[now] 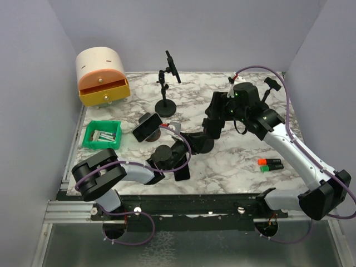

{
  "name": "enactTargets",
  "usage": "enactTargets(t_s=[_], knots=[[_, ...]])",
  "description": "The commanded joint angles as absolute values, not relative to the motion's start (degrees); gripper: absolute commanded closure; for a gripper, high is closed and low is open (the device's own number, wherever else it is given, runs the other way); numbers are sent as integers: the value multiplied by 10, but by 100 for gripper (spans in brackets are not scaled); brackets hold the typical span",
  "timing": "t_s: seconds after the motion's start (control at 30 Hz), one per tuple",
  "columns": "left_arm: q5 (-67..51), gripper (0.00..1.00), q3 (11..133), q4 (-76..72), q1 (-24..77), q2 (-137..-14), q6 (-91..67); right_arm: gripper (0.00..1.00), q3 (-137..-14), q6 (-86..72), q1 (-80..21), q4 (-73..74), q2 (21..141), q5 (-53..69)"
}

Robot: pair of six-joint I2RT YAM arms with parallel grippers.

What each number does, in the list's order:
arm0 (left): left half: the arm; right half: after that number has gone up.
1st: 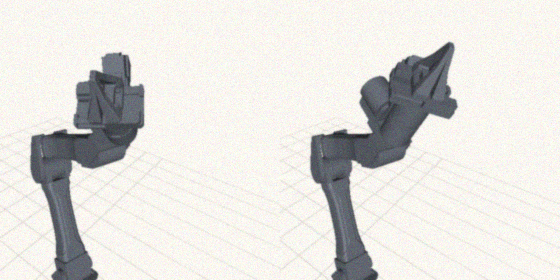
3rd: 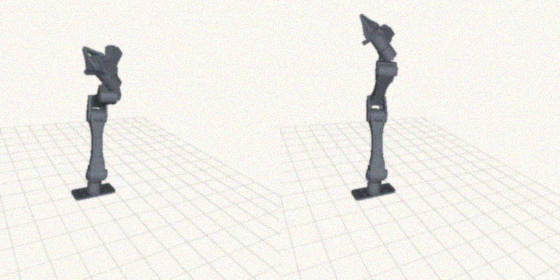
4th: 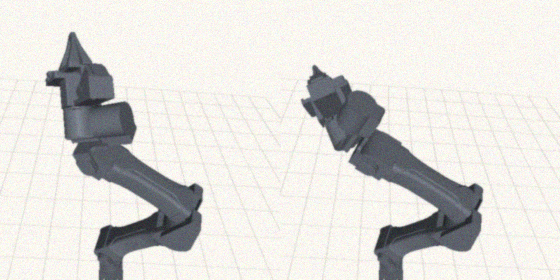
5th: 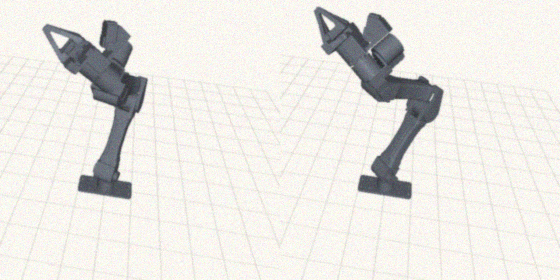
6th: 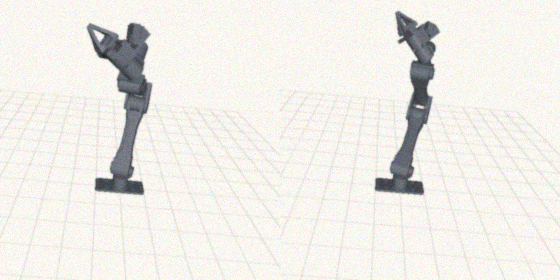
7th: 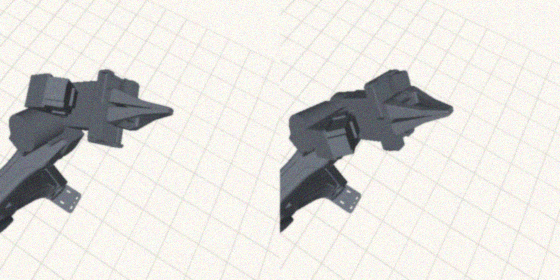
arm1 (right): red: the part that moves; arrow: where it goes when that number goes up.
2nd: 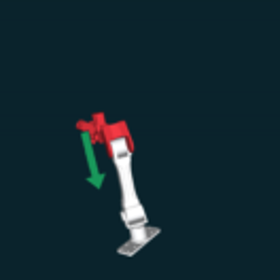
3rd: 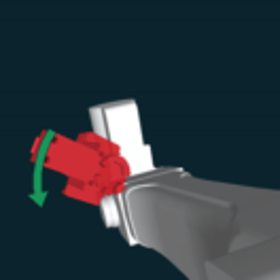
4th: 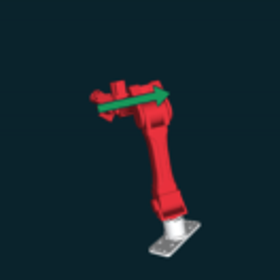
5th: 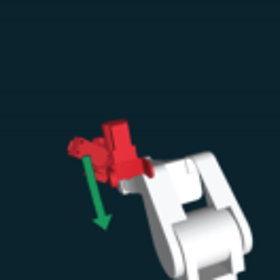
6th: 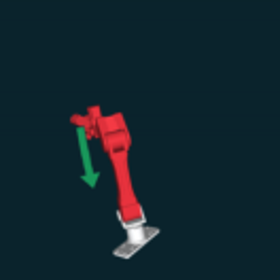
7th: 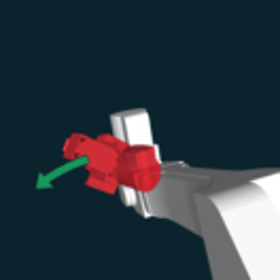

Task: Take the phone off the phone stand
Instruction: Adjust the phone stand with the phone at the center of the board.

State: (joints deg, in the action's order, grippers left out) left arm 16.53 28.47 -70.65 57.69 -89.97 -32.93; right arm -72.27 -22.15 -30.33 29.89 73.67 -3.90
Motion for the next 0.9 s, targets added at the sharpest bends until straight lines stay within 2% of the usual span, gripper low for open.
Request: enactTargets(t_s=[0.0,0.13,0.23,0.4,0.53,0.7,0.87], knots=[[164,51,287,-709,571,-902,-322,21,-726,-210,-306,295,747,-26],[164,51,285,-709,571,-901,-323,29,-725,-208,-306,294,747,-21],[165,50,281,-709,570,-895,-323,39,-721,-201,-306,293,743,-19],[169,40,262,-688,570,-852,-318,56,-715,-185,-306,299,729,-29],[169,30,272,-580,570,-786,-302,59,-717,-177,-306,308,719,-31],[167,23,312,-425,569,-715,-286,59,-710,-175,-306,311,709,-25],[100,23,376,-336,567,-714,-257,62,-713,-178,-306,309,708,-12]])
